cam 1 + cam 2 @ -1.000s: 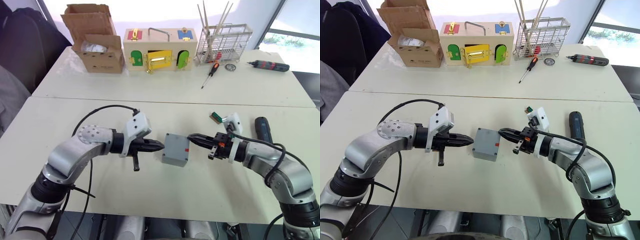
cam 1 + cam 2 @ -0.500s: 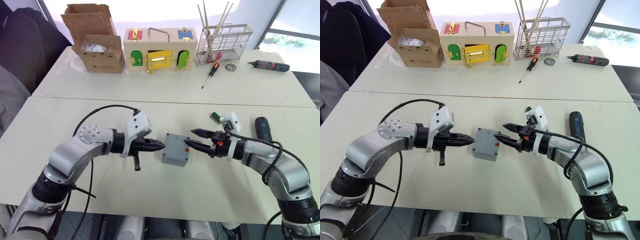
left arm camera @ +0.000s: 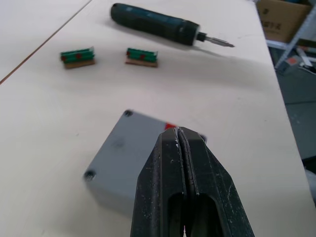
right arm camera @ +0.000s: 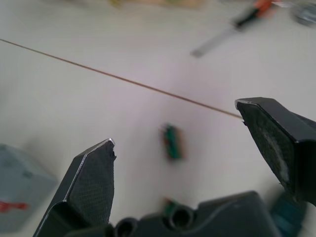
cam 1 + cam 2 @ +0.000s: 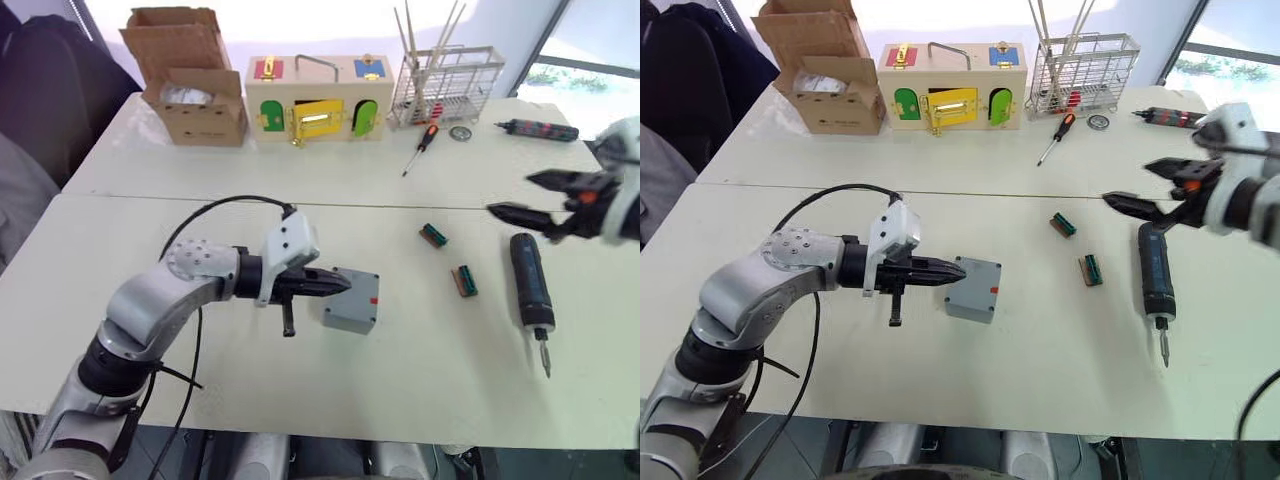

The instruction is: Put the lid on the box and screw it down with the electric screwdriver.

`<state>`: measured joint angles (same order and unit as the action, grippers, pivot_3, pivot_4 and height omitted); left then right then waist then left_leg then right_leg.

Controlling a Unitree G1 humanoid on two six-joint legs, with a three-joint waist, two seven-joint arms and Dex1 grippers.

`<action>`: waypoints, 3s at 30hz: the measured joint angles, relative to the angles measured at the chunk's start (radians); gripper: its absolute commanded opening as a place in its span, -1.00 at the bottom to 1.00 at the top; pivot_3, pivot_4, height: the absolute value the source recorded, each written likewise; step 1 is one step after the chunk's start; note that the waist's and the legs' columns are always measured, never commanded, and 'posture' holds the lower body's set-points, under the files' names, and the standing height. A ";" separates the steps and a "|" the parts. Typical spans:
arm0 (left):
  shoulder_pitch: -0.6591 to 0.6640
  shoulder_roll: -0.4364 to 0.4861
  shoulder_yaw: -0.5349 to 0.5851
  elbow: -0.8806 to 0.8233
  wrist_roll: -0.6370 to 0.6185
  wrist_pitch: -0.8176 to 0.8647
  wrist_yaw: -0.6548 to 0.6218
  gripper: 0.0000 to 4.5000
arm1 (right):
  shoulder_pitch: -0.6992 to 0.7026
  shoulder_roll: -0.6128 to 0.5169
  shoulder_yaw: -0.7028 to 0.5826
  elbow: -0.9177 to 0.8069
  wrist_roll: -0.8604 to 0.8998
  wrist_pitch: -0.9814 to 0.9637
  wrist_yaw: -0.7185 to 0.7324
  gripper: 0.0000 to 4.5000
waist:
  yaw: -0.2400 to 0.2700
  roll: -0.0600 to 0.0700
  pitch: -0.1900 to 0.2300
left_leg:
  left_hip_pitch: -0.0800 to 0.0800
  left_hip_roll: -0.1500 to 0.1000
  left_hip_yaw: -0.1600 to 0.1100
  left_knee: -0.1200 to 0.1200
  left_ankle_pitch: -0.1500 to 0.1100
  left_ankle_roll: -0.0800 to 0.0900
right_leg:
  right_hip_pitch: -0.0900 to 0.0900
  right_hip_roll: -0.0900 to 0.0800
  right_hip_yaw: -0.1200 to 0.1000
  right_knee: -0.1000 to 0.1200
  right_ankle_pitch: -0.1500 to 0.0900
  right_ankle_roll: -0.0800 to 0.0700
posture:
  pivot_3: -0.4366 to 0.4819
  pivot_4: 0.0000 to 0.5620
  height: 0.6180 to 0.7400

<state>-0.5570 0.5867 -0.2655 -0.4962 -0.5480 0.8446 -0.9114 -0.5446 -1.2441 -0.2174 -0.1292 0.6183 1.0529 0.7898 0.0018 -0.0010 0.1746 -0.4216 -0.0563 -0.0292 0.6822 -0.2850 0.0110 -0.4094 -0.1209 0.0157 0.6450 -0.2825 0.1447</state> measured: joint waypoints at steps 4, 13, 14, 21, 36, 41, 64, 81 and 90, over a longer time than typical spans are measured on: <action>-0.002 -0.034 -0.046 -0.004 0.021 -0.027 0.013 -1.00 | -0.140 -0.133 0.189 0.151 -0.042 0.160 0.097 0.99 | -0.010 0.000 0.000 | 0.000 0.001 0.000 -0.001 -0.001 0.001 | -0.001 0.000 0.000 0.000 0.000 0.000 | -0.05 -0.47 0.92; 0.049 -0.089 -0.115 0.005 0.095 -0.094 0.060 -1.00 | -0.345 -0.164 0.597 0.385 -0.220 0.280 0.348 0.99 | -0.011 0.002 0.000 | -0.002 0.000 0.002 0.000 -0.001 0.001 | -0.003 -0.001 0.001 0.000 0.000 0.000 | -0.05 -0.47 0.92; 0.052 -0.092 -0.117 0.006 0.103 -0.095 0.068 -1.00 | -0.366 -0.158 0.631 0.409 -0.239 0.289 0.377 0.99 | -0.011 0.002 0.000 | -0.002 0.000 0.002 0.000 -0.001 0.001 | -0.004 -0.001 0.001 0.000 0.000 0.000 | -0.05 -0.47 0.92; 0.087 -0.139 -0.126 0.014 0.125 -0.110 0.108 -1.00 | -0.476 -0.058 0.806 0.556 -0.353 0.308 0.489 0.99 | -0.006 0.002 0.000 | -0.004 -0.001 0.001 0.000 0.000 0.000 | -0.005 -0.001 0.001 0.001 0.000 0.000 | -0.05 -0.47 0.92; 0.120 -0.176 -0.152 0.008 0.145 -0.105 0.186 -1.00 | -0.511 0.082 1.016 0.714 -0.443 0.390 0.550 0.99 | 0.010 0.003 0.000 | -0.004 -0.001 0.003 0.001 0.000 -0.001 | -0.006 -0.002 0.001 0.001 0.000 0.000 | -0.05 -0.47 0.92; 0.127 -0.198 -0.176 0.008 0.170 -0.106 0.220 -1.00 | -0.554 0.129 1.090 0.779 -0.492 0.352 0.612 0.99 | 0.010 0.002 0.000 | -0.004 -0.001 0.002 0.001 0.001 -0.001 | -0.006 -0.002 0.001 0.001 0.000 0.000 | -0.05 -0.47 0.92; 0.142 -0.186 -0.171 -0.019 0.189 -0.069 0.281 -1.00 | -0.664 0.268 1.018 1.099 -0.713 0.064 0.770 -0.15 | -0.005 0.004 -0.001 | -0.003 -0.002 0.003 0.002 0.001 -0.003 | -0.005 -0.002 0.001 0.001 0.000 0.000 | -0.05 -0.47 0.92; -0.113 -0.107 -0.041 0.288 0.123 -0.157 -0.018 -1.00 | -0.396 0.681 -0.396 0.121 -0.296 0.139 0.120 -0.15 | 0.003 0.009 -0.002 | -0.009 -0.001 0.002 -0.001 0.003 -0.005 | -0.020 -0.002 -0.001 0.020 0.000 0.001 | -0.05 -0.47 0.92; -0.140 -0.027 -0.042 0.309 0.123 -0.153 -0.158 -1.00 | -0.062 0.874 -0.321 -0.437 -0.129 0.002 -0.068 -0.15 | 0.002 0.009 -0.003 | -0.007 -0.003 0.001 0.002 0.003 -0.005 | -0.016 -0.002 0.000 0.020 0.001 0.001 | -0.05 -0.47 0.92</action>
<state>-0.6969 0.5594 -0.3070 -0.1871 -0.4248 0.6912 -1.0698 -0.6065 -0.3702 -0.5382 -0.5664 0.4897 1.0545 0.7218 0.0036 0.0082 0.1718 -0.4284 -0.0589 -0.0285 0.6838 -0.2823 0.0059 -0.4258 -0.1231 0.0157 0.6649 -0.2820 0.1455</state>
